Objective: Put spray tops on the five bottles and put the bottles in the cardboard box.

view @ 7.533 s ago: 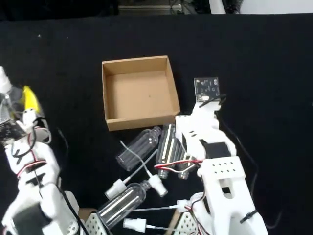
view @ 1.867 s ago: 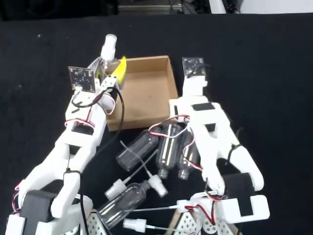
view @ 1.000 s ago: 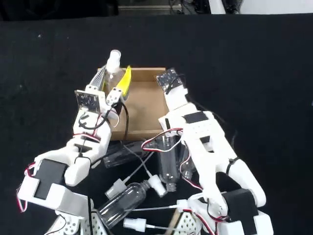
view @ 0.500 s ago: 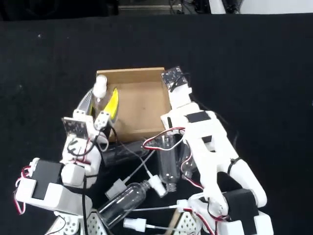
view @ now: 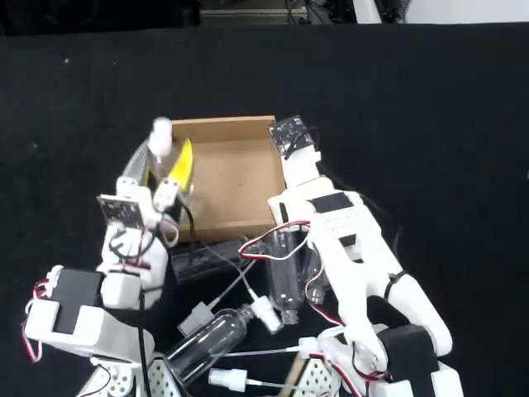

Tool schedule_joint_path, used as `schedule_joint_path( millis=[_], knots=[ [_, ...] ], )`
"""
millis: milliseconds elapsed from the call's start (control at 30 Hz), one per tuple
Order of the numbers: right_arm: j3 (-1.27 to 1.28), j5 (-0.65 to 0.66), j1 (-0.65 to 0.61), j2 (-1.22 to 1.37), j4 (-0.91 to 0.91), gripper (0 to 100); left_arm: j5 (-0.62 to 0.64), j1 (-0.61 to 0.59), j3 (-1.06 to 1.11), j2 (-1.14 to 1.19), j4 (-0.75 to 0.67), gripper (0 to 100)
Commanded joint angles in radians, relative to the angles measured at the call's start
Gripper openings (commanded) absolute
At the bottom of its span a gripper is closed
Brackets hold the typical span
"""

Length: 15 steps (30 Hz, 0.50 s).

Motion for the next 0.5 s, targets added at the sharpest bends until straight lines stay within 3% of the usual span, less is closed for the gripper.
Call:
schedule_joint_path(
  millis=[0,133,467],
  knots=[
    [0.001,0.0,-0.011,-0.047,-0.018,1.1,-0.003,-0.048,-0.2,0.012,0.04,3],
    [0.001,0.0,-0.011,-0.038,-0.018,1.1,-0.003,-0.041,-0.337,0.069,0.157,3],
    [-0.005,-0.008,-0.012,-0.045,-0.012,2.5,-0.009,-0.024,-0.456,0.328,-0.025,3]
  ],
)
